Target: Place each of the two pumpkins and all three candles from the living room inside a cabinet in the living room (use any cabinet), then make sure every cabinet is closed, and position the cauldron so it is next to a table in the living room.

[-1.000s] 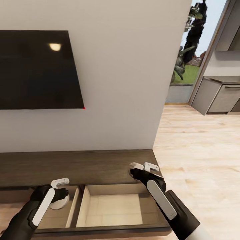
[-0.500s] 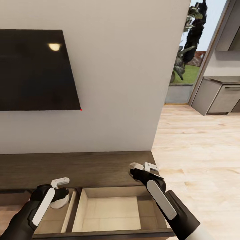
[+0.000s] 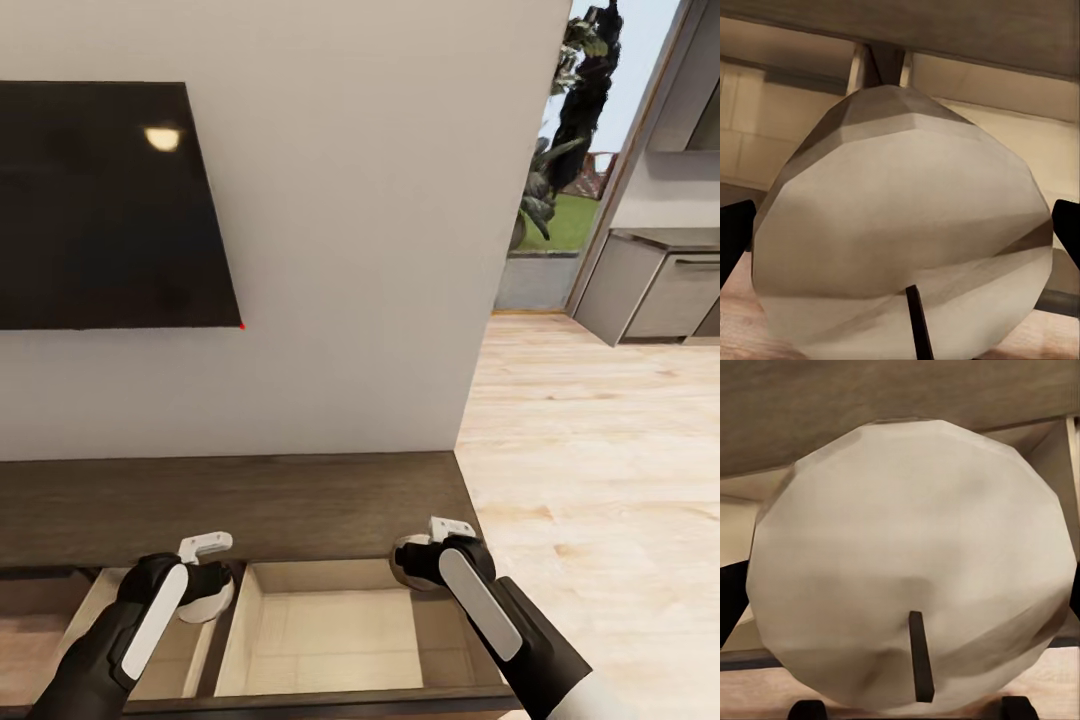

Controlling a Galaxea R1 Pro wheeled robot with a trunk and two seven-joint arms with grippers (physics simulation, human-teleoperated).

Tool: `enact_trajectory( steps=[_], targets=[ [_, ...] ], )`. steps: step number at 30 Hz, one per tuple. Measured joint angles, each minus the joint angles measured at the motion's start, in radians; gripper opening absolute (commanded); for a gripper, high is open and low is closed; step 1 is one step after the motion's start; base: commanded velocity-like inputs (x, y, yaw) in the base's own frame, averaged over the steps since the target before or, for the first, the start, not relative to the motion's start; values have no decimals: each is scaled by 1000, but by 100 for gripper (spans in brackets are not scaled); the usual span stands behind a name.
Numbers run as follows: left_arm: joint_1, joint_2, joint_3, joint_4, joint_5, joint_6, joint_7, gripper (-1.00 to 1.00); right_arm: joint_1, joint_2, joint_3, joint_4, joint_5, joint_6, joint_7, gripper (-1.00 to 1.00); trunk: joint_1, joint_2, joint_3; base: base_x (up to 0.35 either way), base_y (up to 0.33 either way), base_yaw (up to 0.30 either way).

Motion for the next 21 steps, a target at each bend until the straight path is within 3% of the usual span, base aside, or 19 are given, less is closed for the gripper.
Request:
enact_trajectory(
  steps=[5, 13, 21],
  targets=[
    [0, -5, -16, 0, 1, -5, 0, -100, 0, 4, 1, 7, -2, 5, 0, -100, 19, -35, -16, 0, 0, 0],
    [0, -51, -30, 0, 1, -26, 0, -100, -3, 64, 3, 65, 2, 8, -2, -100, 50, -91, -41, 0, 0, 0],
    [2, -56, -57, 2, 2, -61, -1, -100, -3, 74, 4, 73, 2, 41, -3, -100, 81, -147, -66, 0, 0, 0]
  ],
)
